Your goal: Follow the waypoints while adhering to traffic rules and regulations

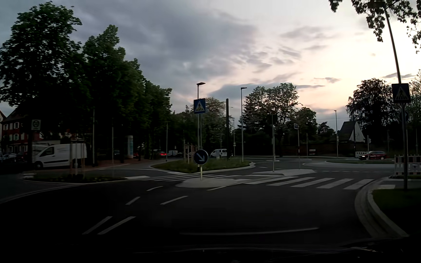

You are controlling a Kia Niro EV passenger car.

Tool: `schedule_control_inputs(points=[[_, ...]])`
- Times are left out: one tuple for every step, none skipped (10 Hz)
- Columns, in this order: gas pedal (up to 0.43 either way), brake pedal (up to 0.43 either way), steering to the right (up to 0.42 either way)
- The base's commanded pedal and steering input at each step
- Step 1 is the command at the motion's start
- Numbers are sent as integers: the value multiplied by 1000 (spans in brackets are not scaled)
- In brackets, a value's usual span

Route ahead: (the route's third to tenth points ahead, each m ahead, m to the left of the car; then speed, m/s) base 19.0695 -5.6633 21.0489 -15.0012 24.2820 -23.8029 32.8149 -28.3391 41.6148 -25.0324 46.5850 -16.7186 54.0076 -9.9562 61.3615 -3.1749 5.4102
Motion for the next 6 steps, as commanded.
schedule_control_inputs(points=[[39, 0, 114], [20, 0, 119], [0, 0, 124], [0, 0, 129], [0, 0, 132], [0, 0, 133]])
